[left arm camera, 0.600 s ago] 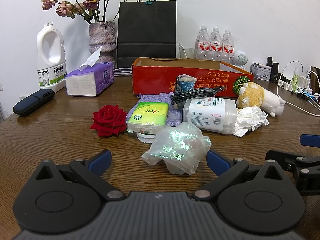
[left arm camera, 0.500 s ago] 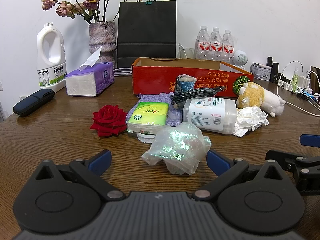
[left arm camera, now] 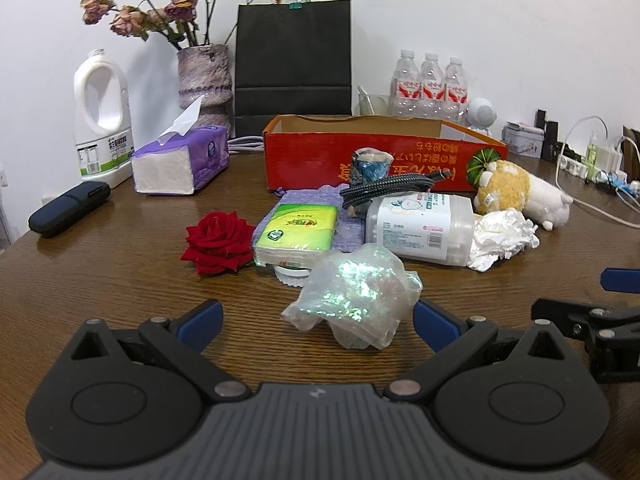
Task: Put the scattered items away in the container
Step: 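Grasp the iridescent plastic bag with the left gripper while the right grasps white tissue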
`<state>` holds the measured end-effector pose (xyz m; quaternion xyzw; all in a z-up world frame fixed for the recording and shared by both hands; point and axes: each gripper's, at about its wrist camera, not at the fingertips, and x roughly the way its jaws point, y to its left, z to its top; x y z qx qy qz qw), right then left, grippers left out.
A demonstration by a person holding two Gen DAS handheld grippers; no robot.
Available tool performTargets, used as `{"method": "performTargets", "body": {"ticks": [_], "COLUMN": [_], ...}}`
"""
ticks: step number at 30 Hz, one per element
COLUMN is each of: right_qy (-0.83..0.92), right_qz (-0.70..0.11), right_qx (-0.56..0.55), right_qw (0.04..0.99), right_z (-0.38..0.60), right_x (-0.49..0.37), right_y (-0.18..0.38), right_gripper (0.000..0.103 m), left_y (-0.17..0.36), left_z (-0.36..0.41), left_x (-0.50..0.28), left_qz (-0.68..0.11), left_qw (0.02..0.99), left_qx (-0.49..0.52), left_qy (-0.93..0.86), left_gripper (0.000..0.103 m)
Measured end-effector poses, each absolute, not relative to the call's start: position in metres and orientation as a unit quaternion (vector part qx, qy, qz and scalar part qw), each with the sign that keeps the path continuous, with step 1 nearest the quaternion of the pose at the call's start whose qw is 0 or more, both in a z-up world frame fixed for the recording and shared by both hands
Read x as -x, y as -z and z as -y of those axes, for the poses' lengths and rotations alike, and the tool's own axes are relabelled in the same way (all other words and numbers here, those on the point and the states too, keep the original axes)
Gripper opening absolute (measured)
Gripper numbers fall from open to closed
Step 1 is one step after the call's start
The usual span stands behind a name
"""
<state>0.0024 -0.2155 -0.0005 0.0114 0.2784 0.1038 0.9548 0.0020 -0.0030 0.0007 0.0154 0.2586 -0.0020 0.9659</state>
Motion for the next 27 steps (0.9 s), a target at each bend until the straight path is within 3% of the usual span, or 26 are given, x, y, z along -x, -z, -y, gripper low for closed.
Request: {"method": "performTargets", "body": {"ticks": [8, 11, 12, 16, 18, 23, 27], "right_qy": [-0.087, -0.089, -0.092, -0.101, -0.117, -0.140, -0.144], "right_qz": [-0.289, -0.291, -0.290, -0.288, -0.299, -0.322, -0.299], "right_qx": [-0.002, 0.016, 0.024, 0.060, 0.067, 0.065, 0.043], "right_qw": [0.953, 0.952, 0.952, 0.950, 0.945, 0.934, 0.942], "right_z": [0.219, 0.216, 0.214, 0.208, 0.205, 0.204, 0.215], "right_x": [-0.039, -0.057, -0.062, -0.082, -0.091, -0.098, -0.081], "right_y": [-0.014, -0.016, -0.015, -0.014, -0.011, -0.002, -0.010], "right_gripper": [0.103, 0.103, 0.101, 0.092, 0.083, 0.028, 0.023], "left_y": [-0.007, -0.005, -0.004, -0.003, -0.003, -0.002, -0.002], "left_z": [0.006, 0.005, 0.003, -0.007, -0.008, -0.009, -0.012], "left_x": [-0.016, -0.023, -0.024, -0.027, -0.028, -0.028, -0.027], "left_qz": [-0.259, -0.274, -0.279, -0.288, -0.288, -0.288, -0.286], "left_qw": [0.965, 0.961, 0.959, 0.955, 0.955, 0.954, 0.954], "left_qx": [0.001, 0.012, 0.020, 0.047, 0.052, 0.062, 0.071], "left_qy": [0.031, 0.038, 0.038, 0.041, 0.046, 0.057, 0.062], "left_gripper": [0.102, 0.083, 0.072, 0.061, 0.059, 0.057, 0.054]}}
